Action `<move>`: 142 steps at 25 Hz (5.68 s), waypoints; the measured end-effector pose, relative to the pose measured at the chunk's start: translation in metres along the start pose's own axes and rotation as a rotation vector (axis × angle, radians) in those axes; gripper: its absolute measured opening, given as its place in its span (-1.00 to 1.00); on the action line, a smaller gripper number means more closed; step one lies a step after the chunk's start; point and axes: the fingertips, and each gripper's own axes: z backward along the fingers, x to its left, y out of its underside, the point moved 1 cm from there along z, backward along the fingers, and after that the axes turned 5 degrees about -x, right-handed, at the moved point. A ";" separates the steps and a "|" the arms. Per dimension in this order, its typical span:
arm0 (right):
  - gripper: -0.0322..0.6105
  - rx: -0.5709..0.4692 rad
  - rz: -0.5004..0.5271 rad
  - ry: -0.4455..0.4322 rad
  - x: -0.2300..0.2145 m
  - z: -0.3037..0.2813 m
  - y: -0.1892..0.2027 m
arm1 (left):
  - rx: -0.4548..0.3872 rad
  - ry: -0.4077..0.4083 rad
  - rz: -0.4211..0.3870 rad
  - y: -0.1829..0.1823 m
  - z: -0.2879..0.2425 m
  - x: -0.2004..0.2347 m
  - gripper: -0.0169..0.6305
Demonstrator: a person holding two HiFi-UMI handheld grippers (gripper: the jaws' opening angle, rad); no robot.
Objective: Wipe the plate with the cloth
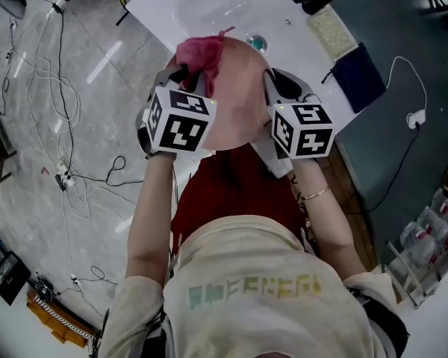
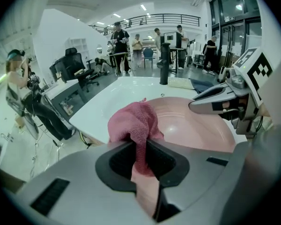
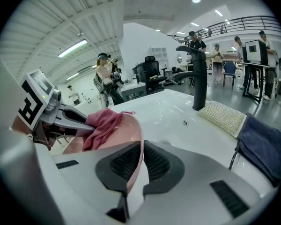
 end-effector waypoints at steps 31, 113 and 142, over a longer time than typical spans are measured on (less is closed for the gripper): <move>-0.74 -0.008 -0.013 0.015 -0.002 0.001 0.004 | -0.061 0.280 0.032 -0.020 0.000 -0.109 -0.74; -0.74 0.037 -0.018 0.052 -0.005 -0.006 0.022 | 0.002 0.179 0.157 0.062 0.055 -0.095 -0.74; -0.74 0.019 0.014 0.082 -0.007 -0.003 0.021 | -0.240 -0.044 0.343 0.024 0.090 0.017 -0.74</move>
